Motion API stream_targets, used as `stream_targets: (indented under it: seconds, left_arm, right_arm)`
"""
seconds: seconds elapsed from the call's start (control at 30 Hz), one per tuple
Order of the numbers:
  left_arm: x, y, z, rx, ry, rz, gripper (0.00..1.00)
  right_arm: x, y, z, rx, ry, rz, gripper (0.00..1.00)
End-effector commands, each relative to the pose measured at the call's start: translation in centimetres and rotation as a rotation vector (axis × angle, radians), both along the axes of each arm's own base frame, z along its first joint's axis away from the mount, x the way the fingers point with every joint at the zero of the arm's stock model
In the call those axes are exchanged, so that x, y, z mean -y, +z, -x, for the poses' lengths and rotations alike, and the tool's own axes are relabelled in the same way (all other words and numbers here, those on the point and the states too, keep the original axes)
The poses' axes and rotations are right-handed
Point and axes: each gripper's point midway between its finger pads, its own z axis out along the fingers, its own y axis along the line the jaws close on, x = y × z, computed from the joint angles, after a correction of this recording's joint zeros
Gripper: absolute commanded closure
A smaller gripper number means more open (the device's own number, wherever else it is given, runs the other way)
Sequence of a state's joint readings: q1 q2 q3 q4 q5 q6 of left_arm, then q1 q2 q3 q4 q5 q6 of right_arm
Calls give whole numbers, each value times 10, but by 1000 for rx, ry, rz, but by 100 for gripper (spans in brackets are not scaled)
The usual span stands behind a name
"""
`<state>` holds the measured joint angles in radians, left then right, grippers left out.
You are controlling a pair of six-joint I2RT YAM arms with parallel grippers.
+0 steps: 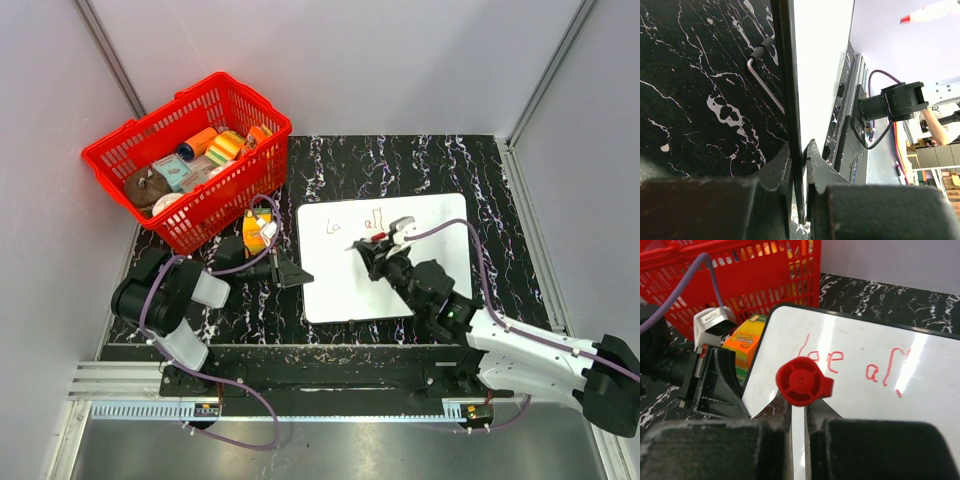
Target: Write a sentence on the whiteboard
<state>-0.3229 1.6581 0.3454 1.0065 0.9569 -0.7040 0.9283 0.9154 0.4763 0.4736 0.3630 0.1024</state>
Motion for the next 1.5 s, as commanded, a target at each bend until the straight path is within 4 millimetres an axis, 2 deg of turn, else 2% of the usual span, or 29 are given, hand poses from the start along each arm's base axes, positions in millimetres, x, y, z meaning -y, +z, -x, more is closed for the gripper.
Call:
stream_targets:
  seconds: [0.0,0.03,0.17,0.47,0.67,1.17,1.47]
  left_arm:
    - [-14,-32,-10,63,77,-103,100]
    - [-14,-30,-10,73,78,-94,100]
    - [-14,-30,-8,72,76,-85,100]
    - [-14,-30,-7,75,80,-86,100]
    - [-13,-30,-8,72,79,-86,100]
    - [-12,-32,-7,75,78,-98,100]
    - [-11,-34,-7,75,73,-107,100]
  right_arm:
    - [-16,27,10,95,8,-66,100]
    - [-24,23,15,91,20,-55,100]
    - [-31,18,18,94,-12,-54,100]
    - [-26,2,4,71,-155,-38,100]
    - [-39,-3,3,55,-129,-20,100]
    - [-48,-34,-5,5,-155,32,100]
    - [-54,-43,-5,-6,-136,51,100]
